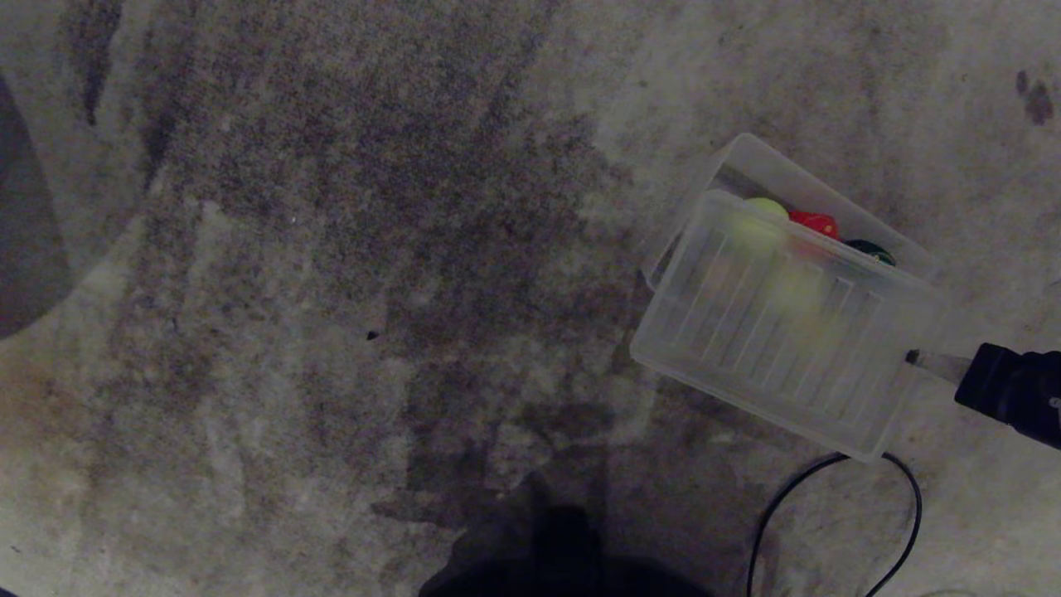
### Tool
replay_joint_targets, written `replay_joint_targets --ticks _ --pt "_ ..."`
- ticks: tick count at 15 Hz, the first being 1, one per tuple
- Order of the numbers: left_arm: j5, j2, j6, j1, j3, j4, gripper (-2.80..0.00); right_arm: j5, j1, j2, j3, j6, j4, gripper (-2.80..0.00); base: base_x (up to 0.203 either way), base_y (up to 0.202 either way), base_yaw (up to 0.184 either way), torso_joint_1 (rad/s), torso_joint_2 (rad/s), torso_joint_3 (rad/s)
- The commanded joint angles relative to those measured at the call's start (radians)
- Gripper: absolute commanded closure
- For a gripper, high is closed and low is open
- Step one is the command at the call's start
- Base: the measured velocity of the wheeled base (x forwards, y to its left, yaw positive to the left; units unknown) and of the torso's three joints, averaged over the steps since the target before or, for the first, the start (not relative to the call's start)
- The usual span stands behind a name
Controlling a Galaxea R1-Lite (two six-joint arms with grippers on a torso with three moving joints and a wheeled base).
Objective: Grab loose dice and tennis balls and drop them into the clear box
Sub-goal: Close the lid
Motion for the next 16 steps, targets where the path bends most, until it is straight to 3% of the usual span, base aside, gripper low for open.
replay_joint_targets --ticks 1,4,16 --pt "0.001 0.001 0.0 -0.001 0.002 0.0 0.0 0.044 -0.048 0.005 -0.015 0.003 -0.003 0.0 0.0 0.0 0.0 0.0 0.0 0.0" --pt "0.001 0.001 0.0 0.0 0.002 0.0 0.0 0.141 -0.055 -0.013 -0.011 0.004 -0.003 0.0 0.0 0.0 0.0 0.0 0.0 0.0" --pt "0.001 0.001 0.0 -0.001 0.002 0.0 0.0 0.152 -0.11 0.067 -0.047 0.001 -0.064 0.0 0.0 0.0 0.0 0.0 0.0 0.0"
